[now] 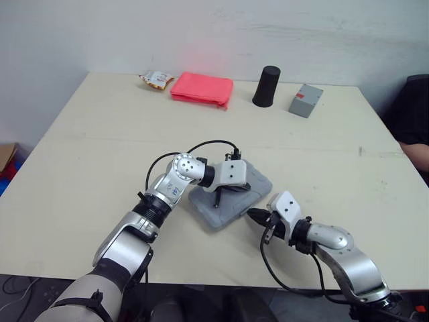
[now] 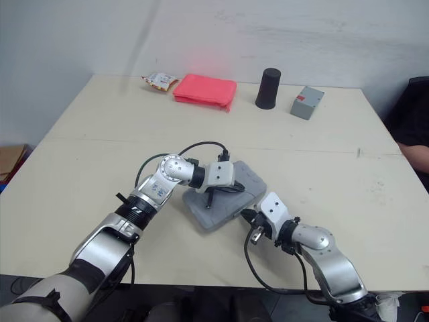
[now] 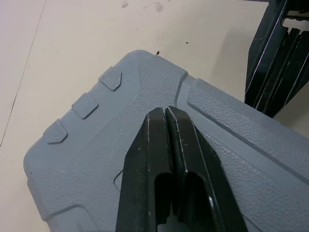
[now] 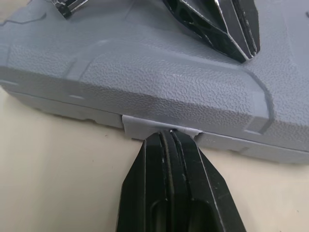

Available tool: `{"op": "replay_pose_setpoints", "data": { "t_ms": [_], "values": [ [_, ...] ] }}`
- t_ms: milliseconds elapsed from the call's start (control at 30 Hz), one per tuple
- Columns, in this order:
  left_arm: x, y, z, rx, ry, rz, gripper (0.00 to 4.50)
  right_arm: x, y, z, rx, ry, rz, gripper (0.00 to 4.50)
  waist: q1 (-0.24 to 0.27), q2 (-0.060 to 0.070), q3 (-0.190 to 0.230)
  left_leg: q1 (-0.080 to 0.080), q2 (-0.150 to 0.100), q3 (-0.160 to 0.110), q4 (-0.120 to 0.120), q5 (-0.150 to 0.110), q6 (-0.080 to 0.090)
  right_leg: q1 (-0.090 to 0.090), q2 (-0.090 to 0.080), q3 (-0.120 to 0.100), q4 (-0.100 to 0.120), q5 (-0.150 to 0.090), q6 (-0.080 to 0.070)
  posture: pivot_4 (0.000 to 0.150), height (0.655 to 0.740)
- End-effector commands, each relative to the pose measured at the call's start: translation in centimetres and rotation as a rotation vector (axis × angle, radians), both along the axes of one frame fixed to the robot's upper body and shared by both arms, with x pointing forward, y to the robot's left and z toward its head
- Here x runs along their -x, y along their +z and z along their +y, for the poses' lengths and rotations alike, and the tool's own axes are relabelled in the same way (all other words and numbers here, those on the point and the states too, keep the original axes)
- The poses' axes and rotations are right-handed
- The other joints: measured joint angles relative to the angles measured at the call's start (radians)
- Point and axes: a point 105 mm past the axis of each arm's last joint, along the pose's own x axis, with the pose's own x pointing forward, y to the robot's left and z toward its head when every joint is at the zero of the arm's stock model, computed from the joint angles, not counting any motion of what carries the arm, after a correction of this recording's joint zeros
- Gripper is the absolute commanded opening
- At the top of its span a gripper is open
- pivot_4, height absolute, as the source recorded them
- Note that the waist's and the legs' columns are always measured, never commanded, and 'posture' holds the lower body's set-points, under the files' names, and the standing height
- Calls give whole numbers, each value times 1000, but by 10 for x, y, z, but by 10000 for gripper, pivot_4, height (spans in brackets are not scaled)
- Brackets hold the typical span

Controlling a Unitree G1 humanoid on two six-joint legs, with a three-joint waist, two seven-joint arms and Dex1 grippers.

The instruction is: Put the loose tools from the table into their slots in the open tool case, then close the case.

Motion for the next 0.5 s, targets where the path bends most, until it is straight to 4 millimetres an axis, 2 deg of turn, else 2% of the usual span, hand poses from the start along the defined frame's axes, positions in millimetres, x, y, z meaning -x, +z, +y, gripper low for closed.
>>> {"op": "replay_pose_setpoints", "data": {
  "t_ms": [33, 267, 500],
  "values": [
    [18, -86, 34, -285, 73, 221, 353, -4, 20, 15, -52, 41, -63, 0, 0, 0, -1, 0, 0, 0, -1, 0, 0, 0, 0, 0, 0, 0, 0, 1500, 7400],
    [18, -87, 35, -282, 84, 224, 353, 1, 14, 18, -43, 50, 11, 0, 0, 1, -3, 0, 0, 0, -3, 0, 0, 1, -1, 0, -3, -2, -6, 1500, 7400],
    [20, -88, 38, -284, 87, 232, 353, 5, 20, 19, -56, 59, 21, 0, 1, 2, -4, 1, 0, 0, -11, 0, 0, 9, -1, -1, -16, -4, -12, 1500, 7400]
  ]
}}
